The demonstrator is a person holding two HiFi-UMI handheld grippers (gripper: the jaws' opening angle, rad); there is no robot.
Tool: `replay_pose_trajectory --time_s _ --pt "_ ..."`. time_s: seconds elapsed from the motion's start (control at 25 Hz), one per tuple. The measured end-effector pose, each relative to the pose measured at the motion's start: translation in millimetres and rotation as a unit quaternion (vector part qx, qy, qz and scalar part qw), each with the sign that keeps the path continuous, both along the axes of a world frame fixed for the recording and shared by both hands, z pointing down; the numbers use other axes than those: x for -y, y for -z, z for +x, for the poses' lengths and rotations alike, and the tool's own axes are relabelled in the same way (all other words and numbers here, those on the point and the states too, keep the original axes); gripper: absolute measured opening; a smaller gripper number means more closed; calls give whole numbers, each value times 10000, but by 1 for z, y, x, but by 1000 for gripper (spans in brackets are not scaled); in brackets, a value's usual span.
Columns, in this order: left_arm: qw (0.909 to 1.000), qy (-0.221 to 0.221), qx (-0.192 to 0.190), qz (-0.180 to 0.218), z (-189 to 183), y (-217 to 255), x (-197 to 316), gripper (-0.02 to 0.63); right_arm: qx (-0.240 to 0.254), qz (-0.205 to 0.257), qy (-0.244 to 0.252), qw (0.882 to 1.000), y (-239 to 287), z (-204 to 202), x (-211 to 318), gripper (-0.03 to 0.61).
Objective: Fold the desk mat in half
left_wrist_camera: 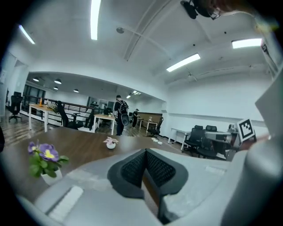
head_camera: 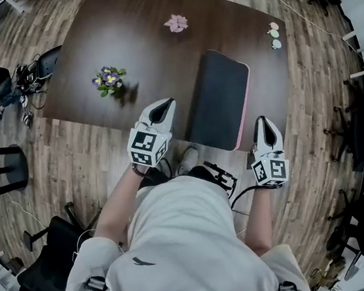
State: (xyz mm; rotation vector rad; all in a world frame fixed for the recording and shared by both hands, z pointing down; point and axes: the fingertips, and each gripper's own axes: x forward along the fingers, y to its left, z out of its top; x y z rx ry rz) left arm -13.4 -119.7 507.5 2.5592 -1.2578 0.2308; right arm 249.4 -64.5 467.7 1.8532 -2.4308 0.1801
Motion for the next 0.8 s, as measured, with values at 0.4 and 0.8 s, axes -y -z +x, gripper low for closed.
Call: replay_pose_trajectory --time_s 0.4,0.8 --pt "9981 372 236 427 -135 14 -12 7 -254 166 -153 9994 14 -73 -25 3" --pt "9976 262 295 568 -155 21 -22 7 -315 260 -47 9992 23 -111 -41 3"
